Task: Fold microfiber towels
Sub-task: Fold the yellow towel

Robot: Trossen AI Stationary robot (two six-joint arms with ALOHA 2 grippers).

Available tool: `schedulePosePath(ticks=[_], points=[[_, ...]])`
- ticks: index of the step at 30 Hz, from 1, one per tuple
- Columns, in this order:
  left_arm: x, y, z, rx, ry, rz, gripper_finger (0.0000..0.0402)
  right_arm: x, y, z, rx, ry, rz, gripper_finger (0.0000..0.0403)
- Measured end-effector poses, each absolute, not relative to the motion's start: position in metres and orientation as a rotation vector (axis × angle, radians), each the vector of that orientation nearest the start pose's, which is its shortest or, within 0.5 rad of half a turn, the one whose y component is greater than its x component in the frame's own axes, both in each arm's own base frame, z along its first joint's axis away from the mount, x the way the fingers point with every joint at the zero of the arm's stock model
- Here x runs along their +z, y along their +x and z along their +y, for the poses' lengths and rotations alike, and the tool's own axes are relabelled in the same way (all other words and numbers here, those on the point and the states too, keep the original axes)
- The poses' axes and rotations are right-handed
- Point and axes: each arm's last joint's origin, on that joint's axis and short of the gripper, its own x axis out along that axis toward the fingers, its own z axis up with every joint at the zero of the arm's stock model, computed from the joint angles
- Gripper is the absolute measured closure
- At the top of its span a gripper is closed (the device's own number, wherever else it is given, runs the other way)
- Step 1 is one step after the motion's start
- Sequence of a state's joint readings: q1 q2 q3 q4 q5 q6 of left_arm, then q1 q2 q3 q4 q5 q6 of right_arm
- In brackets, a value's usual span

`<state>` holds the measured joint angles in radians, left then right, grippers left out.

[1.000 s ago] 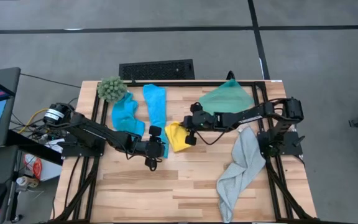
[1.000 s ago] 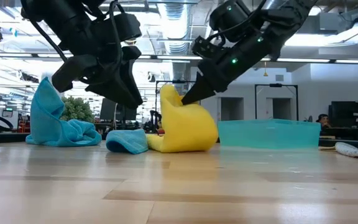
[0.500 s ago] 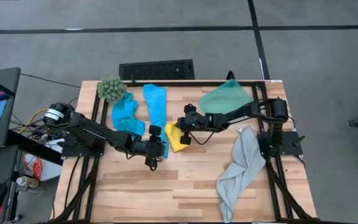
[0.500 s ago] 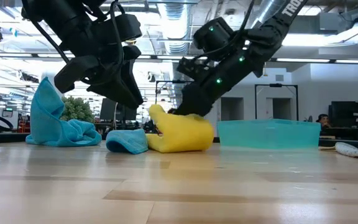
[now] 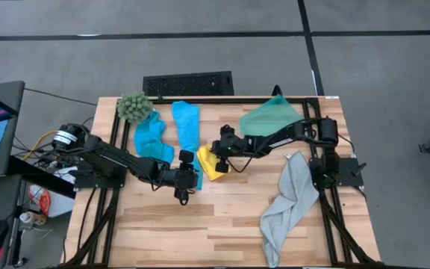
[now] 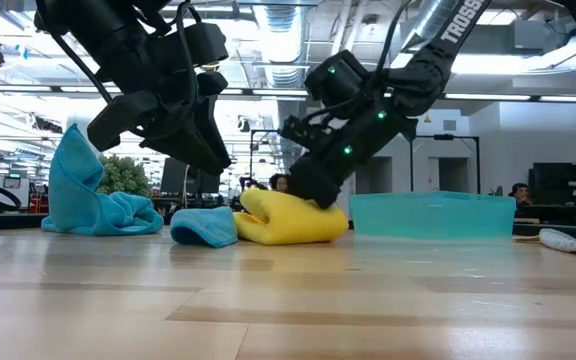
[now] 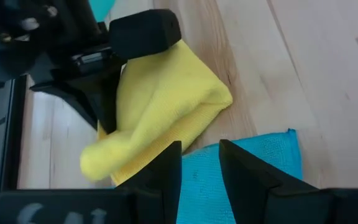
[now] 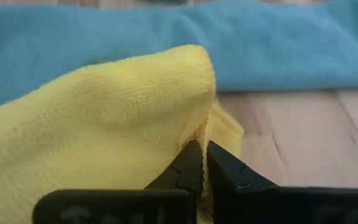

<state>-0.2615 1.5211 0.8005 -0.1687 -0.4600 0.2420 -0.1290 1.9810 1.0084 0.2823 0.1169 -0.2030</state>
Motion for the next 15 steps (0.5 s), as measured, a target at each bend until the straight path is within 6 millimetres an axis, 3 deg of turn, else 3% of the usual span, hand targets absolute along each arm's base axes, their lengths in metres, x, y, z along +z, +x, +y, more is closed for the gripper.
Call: schedulePosePath(ticks=[7,15], points=[[0.179,0.284,-0.059,0.130,0.647,0.856,0.0300,0.119,0.392,-0.056,-0.170,-0.195,0.692,0.0306],[0.184,0.296,-0.028,0.123,0.659,0.815,0.0300,0.165,0.384,-0.055,-0.176,-0.197,0.614,0.0251]])
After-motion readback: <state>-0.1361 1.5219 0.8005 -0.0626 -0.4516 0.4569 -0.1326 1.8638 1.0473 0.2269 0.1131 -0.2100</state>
